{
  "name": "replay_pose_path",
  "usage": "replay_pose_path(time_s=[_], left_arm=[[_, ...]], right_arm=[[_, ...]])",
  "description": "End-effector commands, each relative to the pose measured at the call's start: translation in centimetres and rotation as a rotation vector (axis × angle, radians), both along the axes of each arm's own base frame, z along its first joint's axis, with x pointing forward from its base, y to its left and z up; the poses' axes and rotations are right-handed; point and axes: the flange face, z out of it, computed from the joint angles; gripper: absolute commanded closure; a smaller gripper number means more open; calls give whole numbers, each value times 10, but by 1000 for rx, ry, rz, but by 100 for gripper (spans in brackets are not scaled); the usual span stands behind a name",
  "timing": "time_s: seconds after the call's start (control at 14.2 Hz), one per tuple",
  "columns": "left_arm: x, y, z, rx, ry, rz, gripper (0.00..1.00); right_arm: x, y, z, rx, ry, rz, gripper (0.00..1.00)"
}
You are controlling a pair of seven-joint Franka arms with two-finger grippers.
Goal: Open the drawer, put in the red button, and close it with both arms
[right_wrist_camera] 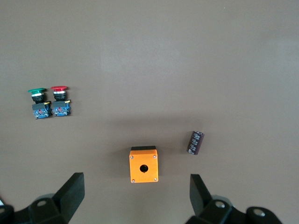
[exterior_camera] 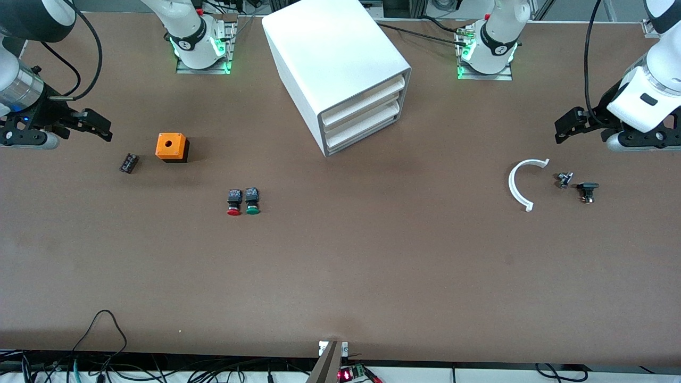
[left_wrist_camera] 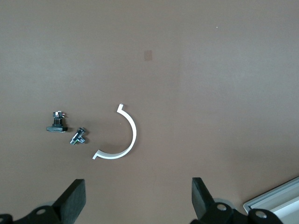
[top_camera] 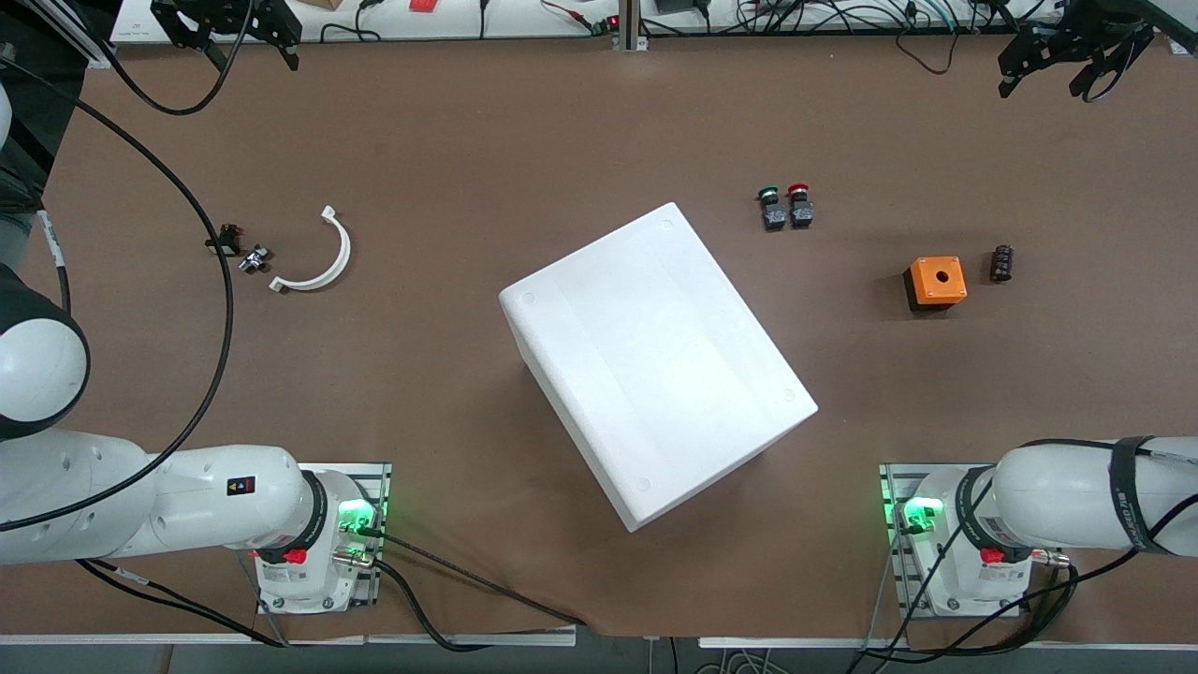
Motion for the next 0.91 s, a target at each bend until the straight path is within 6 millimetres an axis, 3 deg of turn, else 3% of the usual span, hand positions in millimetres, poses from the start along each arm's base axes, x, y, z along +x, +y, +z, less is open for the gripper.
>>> replay_pose_path(time_s=[0.0, 0.35, 0.56, 0.84], left_arm=[[2, 2, 2, -23, 6, -20, 0], [10, 5, 4, -26, 4, -10, 0], [10, 5, 4, -26, 4, -8, 0], [10, 1, 3, -26, 4, -17, 0]], right_arm=[[2, 1, 5, 17, -6, 9, 0], [4, 2, 11, 3, -30, 26, 0], [14, 0, 38, 9, -75, 23, 0], [13, 0, 44, 9, -64, 20, 0]])
